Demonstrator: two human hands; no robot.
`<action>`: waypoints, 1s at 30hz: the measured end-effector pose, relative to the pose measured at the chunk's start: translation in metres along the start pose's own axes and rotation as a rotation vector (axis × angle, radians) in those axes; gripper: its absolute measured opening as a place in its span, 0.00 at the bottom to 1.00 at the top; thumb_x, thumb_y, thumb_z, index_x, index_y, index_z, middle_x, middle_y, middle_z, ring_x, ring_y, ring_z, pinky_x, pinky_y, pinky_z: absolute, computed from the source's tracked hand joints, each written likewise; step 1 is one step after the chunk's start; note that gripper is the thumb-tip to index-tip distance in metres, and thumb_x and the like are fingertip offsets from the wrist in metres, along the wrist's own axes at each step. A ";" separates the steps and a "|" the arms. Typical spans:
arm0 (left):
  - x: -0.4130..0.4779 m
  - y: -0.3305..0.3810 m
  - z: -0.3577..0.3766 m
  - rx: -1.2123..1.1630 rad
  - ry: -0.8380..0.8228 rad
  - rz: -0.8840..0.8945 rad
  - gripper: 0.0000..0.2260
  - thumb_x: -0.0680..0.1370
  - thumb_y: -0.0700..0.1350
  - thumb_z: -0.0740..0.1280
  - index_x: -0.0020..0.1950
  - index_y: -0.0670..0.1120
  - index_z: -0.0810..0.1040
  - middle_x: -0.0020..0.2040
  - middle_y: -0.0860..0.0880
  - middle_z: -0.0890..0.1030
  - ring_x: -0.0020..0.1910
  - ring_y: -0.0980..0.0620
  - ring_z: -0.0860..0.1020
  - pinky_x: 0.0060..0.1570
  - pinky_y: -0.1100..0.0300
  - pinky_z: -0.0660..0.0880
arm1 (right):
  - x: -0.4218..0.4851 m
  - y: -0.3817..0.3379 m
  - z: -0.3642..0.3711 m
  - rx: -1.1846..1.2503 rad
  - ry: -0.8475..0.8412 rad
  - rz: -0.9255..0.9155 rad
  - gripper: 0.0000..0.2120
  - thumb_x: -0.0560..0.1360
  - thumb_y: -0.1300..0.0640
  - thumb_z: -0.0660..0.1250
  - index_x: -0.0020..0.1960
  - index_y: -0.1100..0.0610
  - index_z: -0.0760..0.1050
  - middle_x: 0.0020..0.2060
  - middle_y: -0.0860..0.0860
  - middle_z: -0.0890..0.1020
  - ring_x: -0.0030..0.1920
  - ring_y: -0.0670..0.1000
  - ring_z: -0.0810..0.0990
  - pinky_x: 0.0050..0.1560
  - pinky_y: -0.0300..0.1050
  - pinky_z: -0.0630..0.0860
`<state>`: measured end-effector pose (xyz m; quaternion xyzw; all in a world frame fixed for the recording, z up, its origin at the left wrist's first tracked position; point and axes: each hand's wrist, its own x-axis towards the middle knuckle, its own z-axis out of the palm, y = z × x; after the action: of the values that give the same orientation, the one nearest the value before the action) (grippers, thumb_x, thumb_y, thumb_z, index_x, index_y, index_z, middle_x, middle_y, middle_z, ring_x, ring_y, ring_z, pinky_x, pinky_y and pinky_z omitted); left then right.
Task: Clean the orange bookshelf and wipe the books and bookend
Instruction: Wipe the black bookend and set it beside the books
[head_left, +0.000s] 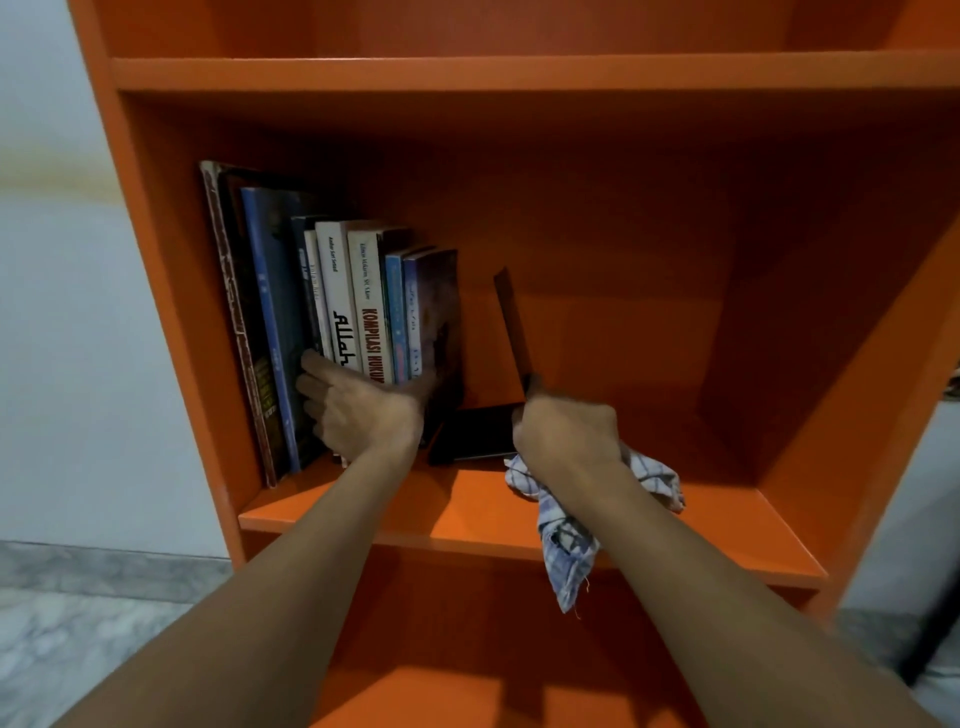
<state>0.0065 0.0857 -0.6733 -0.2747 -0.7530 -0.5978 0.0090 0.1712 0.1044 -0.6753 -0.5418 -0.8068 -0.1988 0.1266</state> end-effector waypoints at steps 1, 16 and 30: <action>0.001 0.000 0.000 -0.004 0.001 -0.003 0.57 0.58 0.60 0.82 0.76 0.43 0.54 0.72 0.38 0.64 0.70 0.34 0.67 0.63 0.37 0.71 | 0.000 0.001 0.001 -0.001 -0.004 -0.001 0.13 0.79 0.66 0.54 0.58 0.57 0.73 0.34 0.49 0.67 0.33 0.51 0.71 0.32 0.44 0.70; -0.001 0.024 -0.016 -0.026 -0.080 -0.089 0.60 0.60 0.60 0.82 0.78 0.43 0.48 0.72 0.39 0.66 0.68 0.36 0.70 0.60 0.43 0.72 | 0.004 -0.014 0.000 0.367 -0.136 0.141 0.10 0.82 0.53 0.55 0.57 0.56 0.72 0.48 0.53 0.81 0.47 0.57 0.82 0.43 0.48 0.75; -0.004 0.033 -0.013 -0.030 -0.093 -0.102 0.59 0.62 0.60 0.81 0.79 0.43 0.46 0.75 0.39 0.63 0.71 0.37 0.67 0.62 0.42 0.70 | 0.016 -0.016 0.003 0.725 -0.374 0.030 0.16 0.82 0.43 0.52 0.54 0.53 0.71 0.38 0.50 0.74 0.34 0.51 0.70 0.34 0.45 0.64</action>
<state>0.0199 0.0766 -0.6417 -0.2635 -0.7566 -0.5954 -0.0605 0.1502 0.1133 -0.6744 -0.5007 -0.8256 0.2022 0.1636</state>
